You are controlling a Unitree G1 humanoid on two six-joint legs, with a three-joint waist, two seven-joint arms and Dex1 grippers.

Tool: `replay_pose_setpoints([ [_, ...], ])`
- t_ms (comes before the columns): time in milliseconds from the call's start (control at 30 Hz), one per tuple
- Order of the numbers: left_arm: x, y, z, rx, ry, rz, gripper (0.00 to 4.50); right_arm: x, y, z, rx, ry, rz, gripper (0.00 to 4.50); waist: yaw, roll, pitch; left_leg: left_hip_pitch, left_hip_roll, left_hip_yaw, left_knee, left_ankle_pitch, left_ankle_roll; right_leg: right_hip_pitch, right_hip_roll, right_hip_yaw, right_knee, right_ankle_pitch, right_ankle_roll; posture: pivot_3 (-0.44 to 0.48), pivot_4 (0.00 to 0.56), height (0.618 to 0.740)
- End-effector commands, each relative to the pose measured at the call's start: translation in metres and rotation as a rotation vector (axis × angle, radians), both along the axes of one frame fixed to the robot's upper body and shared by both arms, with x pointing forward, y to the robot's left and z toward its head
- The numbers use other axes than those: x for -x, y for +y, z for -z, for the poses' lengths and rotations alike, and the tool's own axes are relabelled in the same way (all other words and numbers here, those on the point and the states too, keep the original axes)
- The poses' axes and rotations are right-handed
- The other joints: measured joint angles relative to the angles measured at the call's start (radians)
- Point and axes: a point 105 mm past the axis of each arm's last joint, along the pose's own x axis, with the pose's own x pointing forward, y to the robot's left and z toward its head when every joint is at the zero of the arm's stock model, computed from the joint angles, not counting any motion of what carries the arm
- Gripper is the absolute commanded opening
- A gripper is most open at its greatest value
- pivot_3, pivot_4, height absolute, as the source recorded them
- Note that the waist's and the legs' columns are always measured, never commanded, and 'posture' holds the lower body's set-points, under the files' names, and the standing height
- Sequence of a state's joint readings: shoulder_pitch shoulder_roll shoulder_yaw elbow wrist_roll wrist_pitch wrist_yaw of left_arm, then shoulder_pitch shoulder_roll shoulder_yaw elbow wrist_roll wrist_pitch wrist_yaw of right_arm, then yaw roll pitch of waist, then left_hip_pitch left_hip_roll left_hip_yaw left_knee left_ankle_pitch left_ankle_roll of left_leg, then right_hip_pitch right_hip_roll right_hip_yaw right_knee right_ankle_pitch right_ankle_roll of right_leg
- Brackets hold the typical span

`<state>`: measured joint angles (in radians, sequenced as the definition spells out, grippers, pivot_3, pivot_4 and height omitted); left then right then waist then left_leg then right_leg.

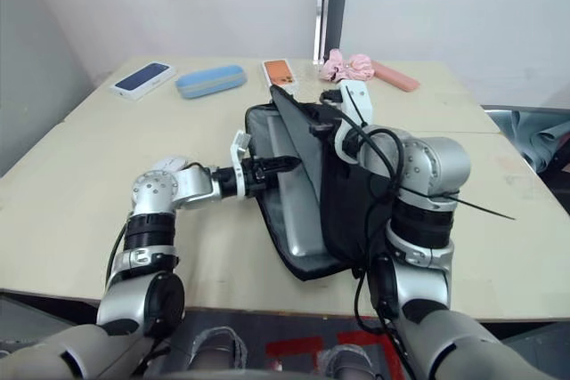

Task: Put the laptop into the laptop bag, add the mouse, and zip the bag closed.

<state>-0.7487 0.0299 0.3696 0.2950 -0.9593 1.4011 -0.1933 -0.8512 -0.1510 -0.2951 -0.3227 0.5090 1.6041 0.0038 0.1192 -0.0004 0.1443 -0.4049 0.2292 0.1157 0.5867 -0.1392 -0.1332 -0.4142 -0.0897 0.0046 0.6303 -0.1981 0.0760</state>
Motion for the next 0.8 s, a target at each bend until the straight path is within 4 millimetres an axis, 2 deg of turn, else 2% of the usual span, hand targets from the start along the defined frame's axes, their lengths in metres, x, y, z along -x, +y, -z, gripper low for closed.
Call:
replay_pose_setpoints([
  [33, 0.000, -0.011, -0.009, -0.088, -0.124, 0.024, 3.34, 0.000, -0.010, 0.004, 0.021, 0.006, 0.050, 0.00, 0.002, 0.000, 0.000, 0.000, 0.000, 0.000, 0.000, 0.000, 0.000, 0.000, 0.000, 0.000, 0.000, 0.000, 0.000, 0.000, 0.150, 0.740],
  [100, 0.001, -0.016, -0.008, -0.139, -0.165, 0.043, 3.34, 0.000, -0.010, 0.005, 0.026, 0.007, 0.053, 0.00, 0.004, 0.000, 0.000, 0.000, 0.000, 0.000, 0.000, 0.000, 0.000, 0.000, 0.000, 0.000, 0.000, 0.000, 0.000, 0.000, 0.150, 0.740],
  [233, -0.001, -0.025, -0.021, -0.302, -0.359, 0.070, 3.34, 0.001, -0.013, 0.007, 0.062, 0.004, 0.060, 0.00, 0.004, 0.000, 0.000, 0.000, 0.000, 0.000, 0.000, 0.000, 0.000, 0.000, 0.000, 0.000, 0.000, 0.000, 0.000, 0.000, 0.150, 0.740],
  [333, -0.001, -0.026, -0.027, -0.314, -0.407, 0.055, 3.34, 0.000, -0.012, 0.008, 0.064, 0.001, 0.059, 0.00, 0.004, 0.000, 0.000, 0.000, 0.000, 0.000, 0.000, 0.000, 0.000, 0.000, 0.000, 0.000, 0.000, 0.000, 0.000, 0.000, 0.150, 0.740],
  [500, -0.002, -0.011, -0.012, -0.513, -0.574, 0.068, 3.34, 0.001, -0.012, 0.010, 0.071, -0.001, 0.059, 0.00, 0.001, 0.000, 0.000, 0.000, 0.000, 0.000, 0.000, 0.000, 0.000, 0.000, 0.000, 0.000, 0.000, 0.000, 0.000, 0.000, 0.150, 0.740],
  [567, -0.005, -0.004, -0.013, -0.543, -0.624, 0.059, 3.34, 0.001, -0.012, 0.009, 0.073, -0.003, 0.058, 0.00, -0.001, 0.000, 0.000, 0.000, 0.000, 0.000, -0.001, 0.000, 0.000, 0.000, 0.000, 0.000, -0.001, 0.000, 0.000, 0.000, 0.150, 0.740],
  [633, -0.007, -0.003, -0.031, -0.380, -0.585, 0.014, 3.34, 0.000, -0.013, 0.009, 0.077, -0.006, 0.060, 0.00, -0.005, 0.000, 0.000, 0.000, 0.000, 0.000, -0.001, 0.000, 0.000, 0.000, 0.001, 0.000, -0.001, 0.000, 0.000, 0.000, 0.150, 0.740],
  [700, -0.011, 0.002, -0.053, -0.136, -0.464, -0.046, 3.34, 0.000, -0.014, 0.009, 0.075, -0.007, 0.061, 0.00, -0.005, 0.000, 0.000, 0.000, 0.000, 0.000, -0.001, 0.000, 0.000, -0.001, 0.001, 0.000, 0.000, 0.000, 0.000, 0.000, 0.150, 0.740],
  [800, -0.019, 0.012, -0.040, -0.069, -0.309, -0.103, 3.34, 0.000, -0.015, 0.008, 0.075, -0.011, 0.062, 0.00, -0.007, 0.000, 0.000, 0.000, 0.000, 0.000, 0.000, 0.000, 0.000, 0.000, 0.000, 0.000, 0.000, 0.000, -0.001, 0.000, 0.150, 0.740],
])
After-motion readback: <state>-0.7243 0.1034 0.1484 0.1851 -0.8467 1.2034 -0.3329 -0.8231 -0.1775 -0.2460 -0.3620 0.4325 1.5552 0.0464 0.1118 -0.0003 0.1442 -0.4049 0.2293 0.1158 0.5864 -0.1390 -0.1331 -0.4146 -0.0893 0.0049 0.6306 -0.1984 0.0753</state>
